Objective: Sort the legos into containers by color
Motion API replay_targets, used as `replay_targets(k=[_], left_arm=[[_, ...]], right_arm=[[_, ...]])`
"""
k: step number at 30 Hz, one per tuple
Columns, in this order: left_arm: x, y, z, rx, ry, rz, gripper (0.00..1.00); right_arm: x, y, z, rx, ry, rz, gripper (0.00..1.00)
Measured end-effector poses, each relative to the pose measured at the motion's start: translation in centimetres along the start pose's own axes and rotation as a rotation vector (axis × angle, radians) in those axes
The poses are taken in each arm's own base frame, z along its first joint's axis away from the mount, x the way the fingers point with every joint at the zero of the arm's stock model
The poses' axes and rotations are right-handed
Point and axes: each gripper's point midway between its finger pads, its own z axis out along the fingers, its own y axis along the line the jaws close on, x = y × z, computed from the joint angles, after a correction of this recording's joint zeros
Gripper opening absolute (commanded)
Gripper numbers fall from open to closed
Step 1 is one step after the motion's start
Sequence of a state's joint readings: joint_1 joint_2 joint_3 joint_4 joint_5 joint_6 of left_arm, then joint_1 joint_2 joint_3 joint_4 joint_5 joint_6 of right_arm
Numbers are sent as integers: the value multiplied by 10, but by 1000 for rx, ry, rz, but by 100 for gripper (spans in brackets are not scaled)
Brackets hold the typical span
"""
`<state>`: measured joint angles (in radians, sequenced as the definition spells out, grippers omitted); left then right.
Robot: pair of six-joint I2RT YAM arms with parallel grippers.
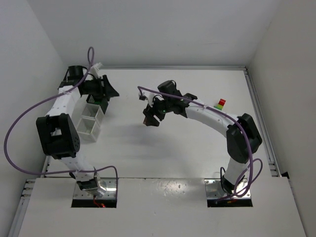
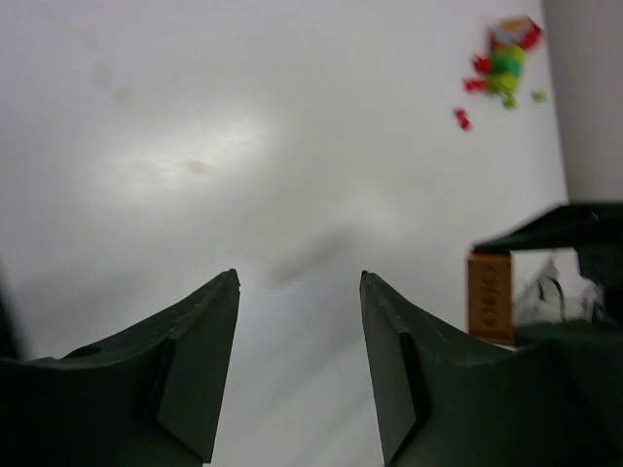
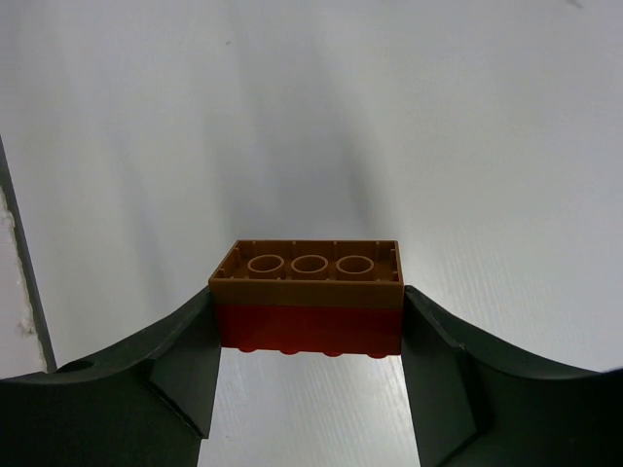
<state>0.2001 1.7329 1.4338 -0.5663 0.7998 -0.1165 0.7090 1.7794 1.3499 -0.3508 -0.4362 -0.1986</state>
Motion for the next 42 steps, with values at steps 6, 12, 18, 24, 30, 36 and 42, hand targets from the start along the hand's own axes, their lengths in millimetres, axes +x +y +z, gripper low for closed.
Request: replay_targets(k=[6,12,18,24,30,36,42], left_arm=[[64,-88,20,271,170,-10,64],[84,-117,23,372,238,-60,68],[84,-126,23,407,246,-76,70],[88,-142,25,452,267,-66,71],[93,-152,27,478,284,-49,68],[94,-156,28,488,289,-44,51],[95,-157,28,488,294,-48,31]], right_arm=[[-30,-4,-2,13,-66,-9,0],[-57,-8,-2,23,-152,-14,0],[-61,-9,-2,27,-167,-12,0],[-61,-10,-2,33,-166,-11,0],[-60,-10,-2,32,-162,-9,0],[-59,-10,-2,32,-161,-9,0],[-56,-13,0,42,-149,-11,0]])
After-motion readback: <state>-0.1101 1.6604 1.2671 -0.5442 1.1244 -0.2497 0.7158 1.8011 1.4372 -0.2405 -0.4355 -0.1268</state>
